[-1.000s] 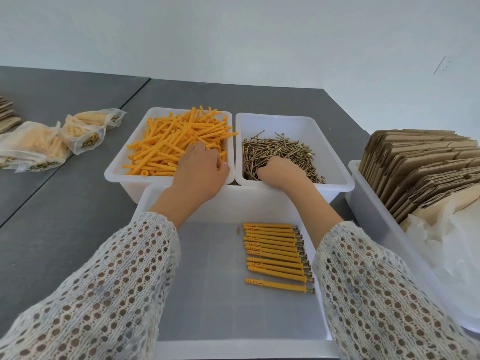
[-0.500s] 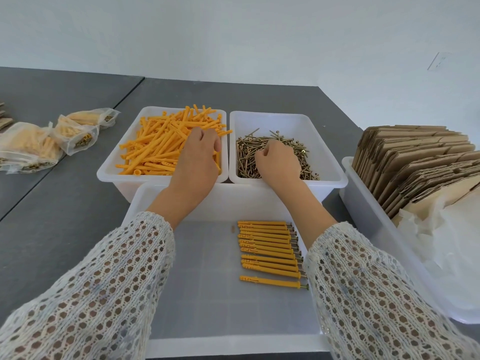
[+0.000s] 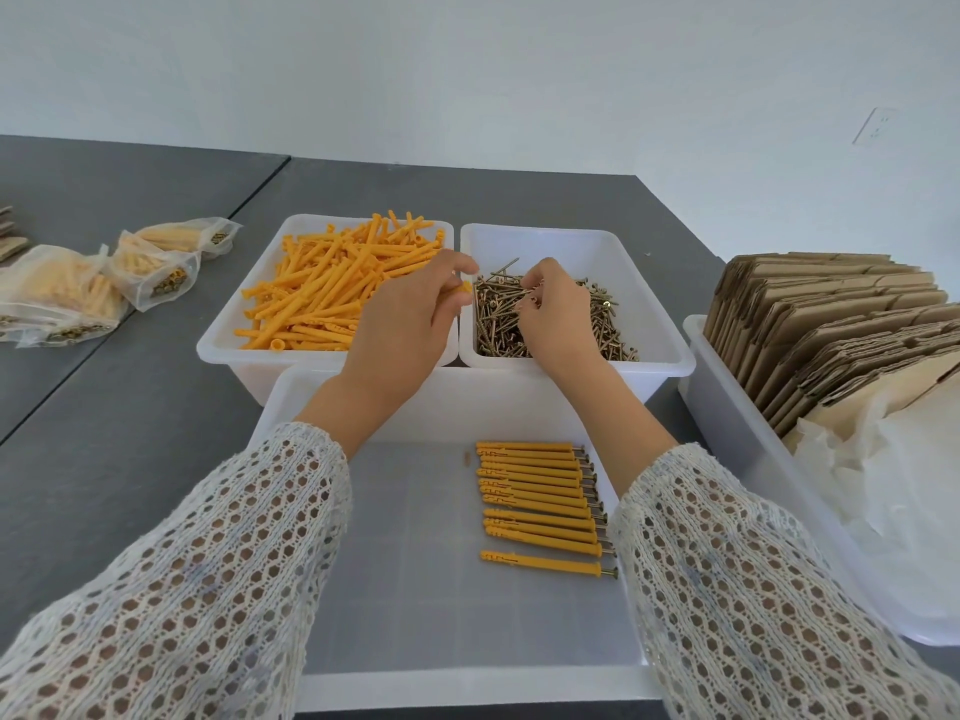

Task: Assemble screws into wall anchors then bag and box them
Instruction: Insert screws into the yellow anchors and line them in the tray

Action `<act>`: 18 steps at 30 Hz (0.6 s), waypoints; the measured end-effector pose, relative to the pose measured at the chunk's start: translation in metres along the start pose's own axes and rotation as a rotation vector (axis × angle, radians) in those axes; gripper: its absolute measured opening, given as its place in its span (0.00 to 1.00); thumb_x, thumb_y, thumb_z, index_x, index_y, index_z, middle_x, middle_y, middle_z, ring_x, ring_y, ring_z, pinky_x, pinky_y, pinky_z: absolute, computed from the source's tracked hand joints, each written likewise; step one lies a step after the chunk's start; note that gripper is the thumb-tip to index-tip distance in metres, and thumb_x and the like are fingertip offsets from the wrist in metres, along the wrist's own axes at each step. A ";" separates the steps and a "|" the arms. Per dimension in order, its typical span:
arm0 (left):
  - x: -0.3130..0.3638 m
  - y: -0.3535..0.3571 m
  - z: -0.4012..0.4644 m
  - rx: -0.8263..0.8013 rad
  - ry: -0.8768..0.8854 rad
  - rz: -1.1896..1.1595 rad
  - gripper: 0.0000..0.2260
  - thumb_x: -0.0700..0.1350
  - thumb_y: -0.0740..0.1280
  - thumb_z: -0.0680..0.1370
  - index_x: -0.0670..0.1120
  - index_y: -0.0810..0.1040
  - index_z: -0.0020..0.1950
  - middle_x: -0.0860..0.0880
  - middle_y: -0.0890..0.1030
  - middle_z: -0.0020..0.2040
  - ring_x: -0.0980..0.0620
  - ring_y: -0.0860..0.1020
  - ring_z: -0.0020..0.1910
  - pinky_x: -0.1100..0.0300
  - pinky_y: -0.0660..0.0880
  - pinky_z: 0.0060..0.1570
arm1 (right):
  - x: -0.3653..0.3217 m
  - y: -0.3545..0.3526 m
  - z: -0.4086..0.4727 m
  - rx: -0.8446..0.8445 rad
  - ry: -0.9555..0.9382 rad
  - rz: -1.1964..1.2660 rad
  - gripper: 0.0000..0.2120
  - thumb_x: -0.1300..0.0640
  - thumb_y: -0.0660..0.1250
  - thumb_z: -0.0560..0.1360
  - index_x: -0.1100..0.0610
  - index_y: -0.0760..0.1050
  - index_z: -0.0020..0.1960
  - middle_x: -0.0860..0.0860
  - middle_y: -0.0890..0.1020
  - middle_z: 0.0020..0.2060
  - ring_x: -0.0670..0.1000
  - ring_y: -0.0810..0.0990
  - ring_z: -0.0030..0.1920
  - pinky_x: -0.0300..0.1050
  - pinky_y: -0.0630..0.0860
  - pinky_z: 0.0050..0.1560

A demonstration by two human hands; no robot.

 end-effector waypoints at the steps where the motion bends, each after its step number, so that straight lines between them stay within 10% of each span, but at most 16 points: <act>1: -0.001 0.000 0.000 -0.001 -0.020 -0.003 0.08 0.43 0.63 0.82 0.47 0.78 0.60 0.51 0.82 0.44 0.52 0.81 0.43 0.49 0.79 0.40 | 0.002 0.001 0.001 -0.008 0.014 -0.001 0.09 0.69 0.59 0.78 0.60 0.72 0.56 0.54 0.76 0.44 0.49 0.73 0.38 0.34 0.69 0.33; 10: -0.003 0.000 -0.003 -0.025 -0.115 0.272 0.13 0.55 0.61 0.83 0.49 0.80 0.48 0.55 0.78 0.33 0.55 0.74 0.32 0.56 0.70 0.30 | 0.011 0.004 0.004 -0.049 0.111 0.040 0.12 0.70 0.59 0.78 0.61 0.79 0.51 0.58 0.82 0.48 0.54 0.83 0.47 0.49 0.81 0.53; 18: -0.020 0.002 -0.006 -0.122 -0.308 0.305 0.25 0.55 0.50 0.85 0.42 0.78 0.41 0.46 0.79 0.36 0.45 0.77 0.38 0.49 0.73 0.38 | -0.016 -0.013 -0.007 0.162 0.002 0.387 0.08 0.62 0.56 0.83 0.56 0.73 0.50 0.53 0.82 0.35 0.48 0.81 0.26 0.35 0.73 0.28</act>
Point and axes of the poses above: each hand's wrist, its own z-axis towards the middle knuckle, its own y-axis out of the palm, x = y × z, the point moved 7 cm from there along z, towards the middle knuckle
